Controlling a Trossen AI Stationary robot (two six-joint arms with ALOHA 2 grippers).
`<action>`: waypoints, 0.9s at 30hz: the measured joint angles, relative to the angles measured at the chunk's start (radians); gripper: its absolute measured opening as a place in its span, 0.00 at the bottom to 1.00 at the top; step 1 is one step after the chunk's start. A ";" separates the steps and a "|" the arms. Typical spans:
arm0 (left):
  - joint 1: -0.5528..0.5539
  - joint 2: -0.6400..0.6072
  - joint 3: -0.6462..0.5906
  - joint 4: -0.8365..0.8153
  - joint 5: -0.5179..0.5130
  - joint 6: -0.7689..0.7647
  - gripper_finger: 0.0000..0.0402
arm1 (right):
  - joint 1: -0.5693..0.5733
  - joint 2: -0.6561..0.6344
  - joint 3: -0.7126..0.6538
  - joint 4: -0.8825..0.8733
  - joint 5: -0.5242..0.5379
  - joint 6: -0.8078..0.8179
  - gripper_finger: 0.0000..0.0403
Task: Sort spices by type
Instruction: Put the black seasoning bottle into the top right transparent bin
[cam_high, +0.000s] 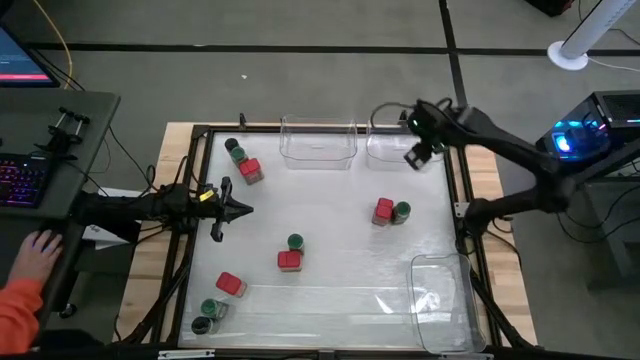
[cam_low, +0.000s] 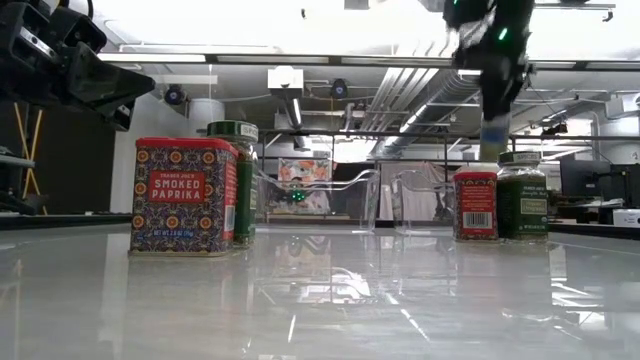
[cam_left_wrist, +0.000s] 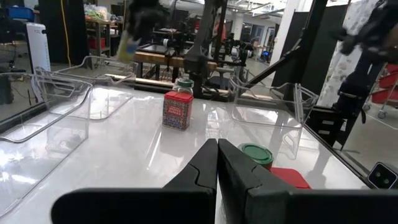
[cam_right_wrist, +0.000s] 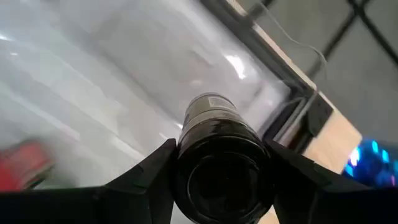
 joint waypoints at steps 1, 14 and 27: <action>0.000 0.000 0.000 0.000 0.000 0.000 0.00 | -0.041 0.033 0.000 0.028 -0.004 -0.011 0.48; 0.000 0.000 0.000 0.000 0.000 0.000 0.00 | -0.294 0.317 0.000 0.249 -0.099 -0.046 0.62; 0.000 0.000 0.000 0.000 0.000 0.000 0.00 | -0.347 0.326 0.088 0.214 -0.116 -0.053 0.68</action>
